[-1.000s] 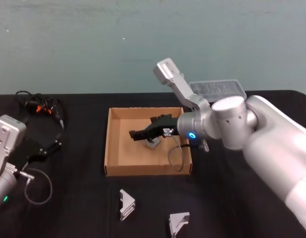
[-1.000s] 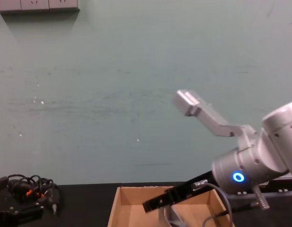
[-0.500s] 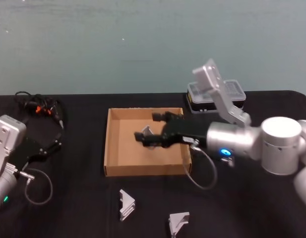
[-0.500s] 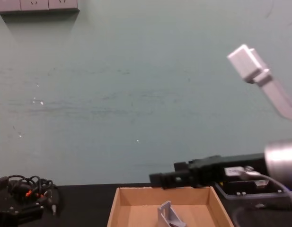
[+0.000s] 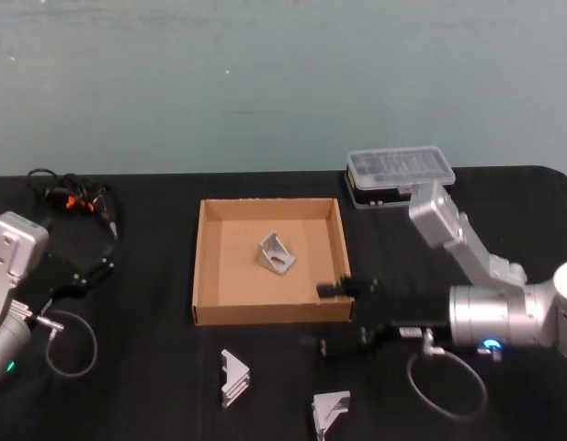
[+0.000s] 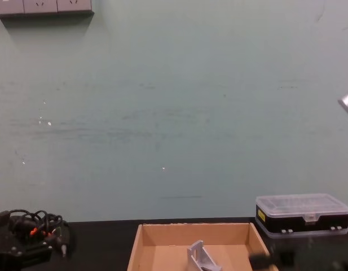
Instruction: Use one hand to pick up the angle iron from the table and place it into the box.
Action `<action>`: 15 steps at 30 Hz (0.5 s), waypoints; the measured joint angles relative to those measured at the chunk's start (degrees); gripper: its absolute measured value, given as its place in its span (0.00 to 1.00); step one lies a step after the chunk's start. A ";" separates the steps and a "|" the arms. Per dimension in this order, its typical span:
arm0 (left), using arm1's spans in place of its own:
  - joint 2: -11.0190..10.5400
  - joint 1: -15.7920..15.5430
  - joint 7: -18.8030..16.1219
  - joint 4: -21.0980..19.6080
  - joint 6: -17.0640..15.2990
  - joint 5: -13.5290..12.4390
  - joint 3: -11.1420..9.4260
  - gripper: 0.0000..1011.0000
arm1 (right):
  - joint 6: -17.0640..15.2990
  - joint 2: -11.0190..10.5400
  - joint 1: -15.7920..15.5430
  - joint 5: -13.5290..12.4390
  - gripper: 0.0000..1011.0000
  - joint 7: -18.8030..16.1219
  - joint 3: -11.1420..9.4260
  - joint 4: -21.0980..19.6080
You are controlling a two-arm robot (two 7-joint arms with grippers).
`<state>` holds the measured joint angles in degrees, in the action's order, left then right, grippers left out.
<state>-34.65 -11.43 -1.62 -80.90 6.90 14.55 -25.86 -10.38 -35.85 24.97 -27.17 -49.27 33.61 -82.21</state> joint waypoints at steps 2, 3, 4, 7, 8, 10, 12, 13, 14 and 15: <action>0.00 0.00 0.00 0.00 0.00 0.00 0.00 0.99 | 1.01 -1.03 -0.02 0.47 0.99 -1.90 1.02 0.31; 0.00 0.00 0.00 0.00 0.00 0.00 0.00 0.99 | 2.07 -1.87 0.00 1.11 0.99 -3.62 2.17 0.83; 0.00 0.00 0.00 0.00 0.00 0.00 0.00 0.99 | 2.50 -2.22 0.02 1.43 0.99 -4.29 2.70 1.10; 0.00 0.00 0.00 0.00 0.00 0.00 0.00 0.99 | 3.83 -3.24 0.24 2.30 0.99 -6.69 4.40 2.09; 0.00 0.00 0.00 0.00 0.00 0.00 0.00 0.99 | 4.45 -3.63 0.43 2.53 0.99 -7.88 5.19 2.68; 0.00 0.00 0.00 0.00 0.00 0.00 0.00 0.99 | 4.99 -3.93 0.69 2.81 0.99 -9.01 5.99 3.28; 0.00 -0.01 0.00 0.00 0.00 0.00 0.00 0.99 | 5.43 -4.14 0.96 3.15 0.99 -9.93 6.74 3.81; 0.00 0.00 0.00 0.00 0.00 0.00 0.00 0.99 | 5.77 -4.27 1.23 3.57 0.99 -10.53 7.43 4.26; 0.00 0.00 0.00 0.00 0.00 0.00 0.00 0.99 | 5.86 -4.31 1.33 3.77 0.99 -10.68 7.77 4.47; 0.00 0.00 0.00 0.00 0.00 0.00 0.00 0.99 | 6.01 -4.33 1.52 4.05 0.99 -10.92 8.33 4.83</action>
<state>-34.65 -11.43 -1.62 -80.90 6.91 14.55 -25.86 -4.37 -40.18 26.49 -23.12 -60.19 41.94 -77.38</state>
